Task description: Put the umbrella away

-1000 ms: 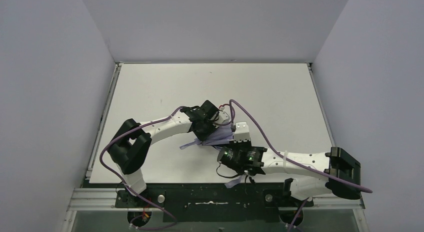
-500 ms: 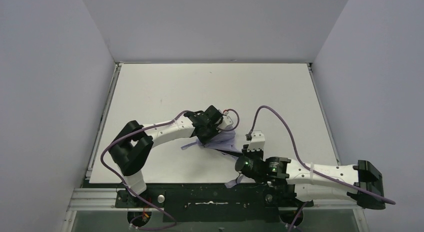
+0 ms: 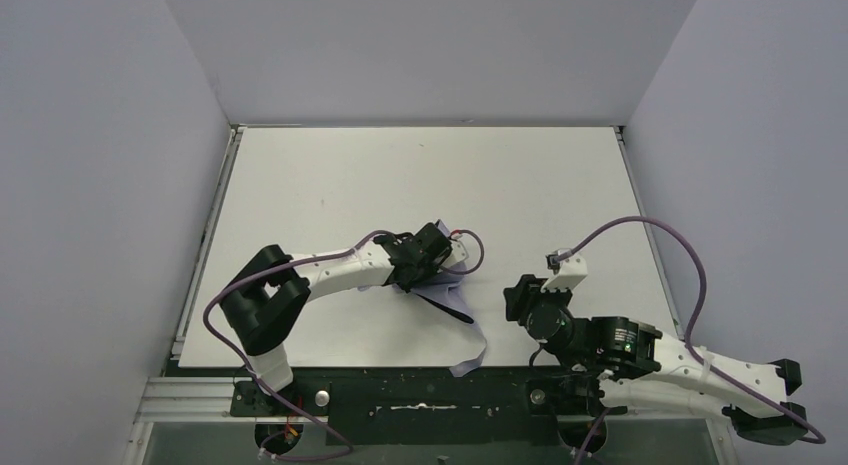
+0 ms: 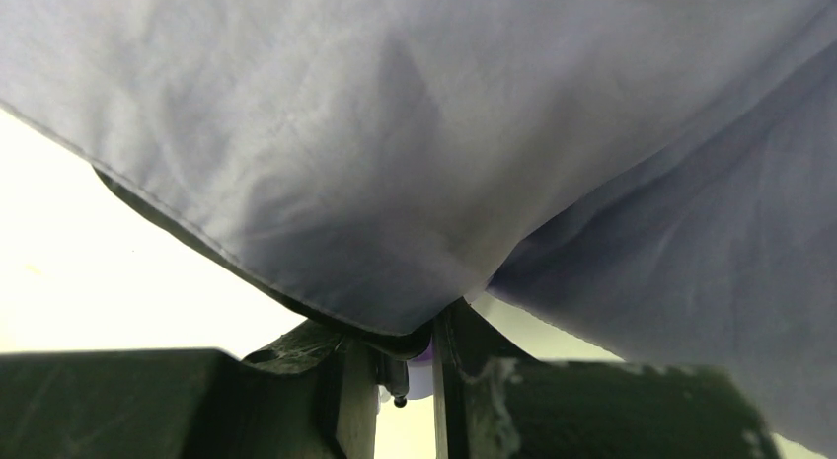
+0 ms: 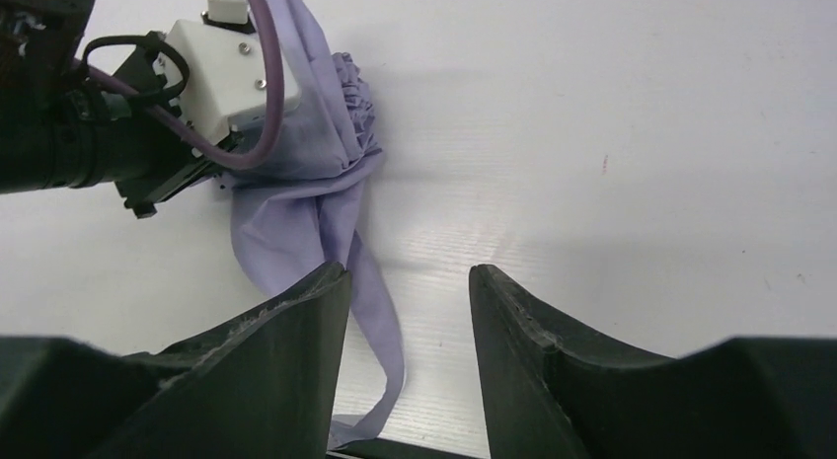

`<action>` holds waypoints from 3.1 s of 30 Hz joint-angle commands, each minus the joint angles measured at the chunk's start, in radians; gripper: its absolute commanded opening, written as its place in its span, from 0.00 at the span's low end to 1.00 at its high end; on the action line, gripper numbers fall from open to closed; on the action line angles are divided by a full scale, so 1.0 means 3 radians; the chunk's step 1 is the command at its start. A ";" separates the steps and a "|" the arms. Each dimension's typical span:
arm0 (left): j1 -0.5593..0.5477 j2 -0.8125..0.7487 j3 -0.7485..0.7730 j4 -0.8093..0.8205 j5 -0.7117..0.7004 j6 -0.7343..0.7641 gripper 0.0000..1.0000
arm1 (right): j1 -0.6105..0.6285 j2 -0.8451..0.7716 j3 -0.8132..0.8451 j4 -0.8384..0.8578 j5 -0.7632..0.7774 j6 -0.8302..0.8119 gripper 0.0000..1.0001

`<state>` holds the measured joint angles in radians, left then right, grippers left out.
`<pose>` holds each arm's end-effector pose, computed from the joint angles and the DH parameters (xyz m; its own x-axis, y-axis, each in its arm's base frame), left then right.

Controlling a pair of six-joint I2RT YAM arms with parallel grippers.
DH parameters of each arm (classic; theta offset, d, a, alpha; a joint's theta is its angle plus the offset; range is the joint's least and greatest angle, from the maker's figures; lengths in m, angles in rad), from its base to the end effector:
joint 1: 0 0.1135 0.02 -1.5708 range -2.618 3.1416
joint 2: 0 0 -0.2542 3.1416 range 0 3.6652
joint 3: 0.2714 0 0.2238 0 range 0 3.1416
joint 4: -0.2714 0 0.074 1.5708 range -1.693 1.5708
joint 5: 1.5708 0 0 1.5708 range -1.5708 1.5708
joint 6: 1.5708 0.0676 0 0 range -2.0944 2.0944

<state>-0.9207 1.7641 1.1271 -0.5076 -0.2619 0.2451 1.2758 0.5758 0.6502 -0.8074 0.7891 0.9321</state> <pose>0.2170 -0.2564 0.1561 -0.3638 0.8657 -0.3439 0.8168 0.4739 0.3290 0.0772 0.0891 0.2464 -0.5340 0.1880 -0.8243 -0.1542 0.9370 0.3136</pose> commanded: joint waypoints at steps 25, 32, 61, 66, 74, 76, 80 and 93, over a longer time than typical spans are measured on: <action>-0.0837 -0.0417 -0.1368 0.1955 -0.1045 0.1152 0.00 | -0.3178 0.2189 0.0318 0.2661 -0.4668 -0.2724 0.81; -0.0921 -0.0354 -0.1479 0.2205 -0.1154 0.1361 0.00 | -0.3172 0.2540 0.0776 0.1971 -0.5551 -0.3509 0.80; -0.1064 -0.0234 -0.1655 0.2714 -0.1311 0.1605 0.00 | -0.2526 0.3673 0.1506 0.0720 -0.4943 -0.4477 0.82; -0.1068 -0.0297 -0.1660 0.2774 -0.1324 0.1575 0.00 | -0.2506 0.3970 0.1588 0.0647 -0.4861 -0.4549 0.70; -0.1057 -0.0637 -0.1625 0.2782 -0.1386 0.1378 0.10 | -0.2495 0.4148 0.1603 0.0593 -0.4527 -0.4658 0.35; -0.1056 -0.0800 -0.1613 0.2709 -0.1366 0.1316 0.28 | -0.2491 0.4166 0.1620 0.0613 -0.4453 -0.4684 0.28; -0.1052 -0.1199 -0.1584 0.2419 -0.1284 0.1101 0.44 | -0.2494 0.4149 0.1607 0.0743 -0.4283 -0.4745 0.20; -0.0378 -0.3154 -0.1631 0.1195 -0.0165 -0.0367 0.60 | -0.2335 0.3828 0.1291 0.1165 -0.4006 -0.5268 0.15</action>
<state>-1.1843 0.9596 0.6273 -0.0502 -0.5098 0.3611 0.5507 1.7439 1.1179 -0.5808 -0.6182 -0.5095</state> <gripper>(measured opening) 0.563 0.269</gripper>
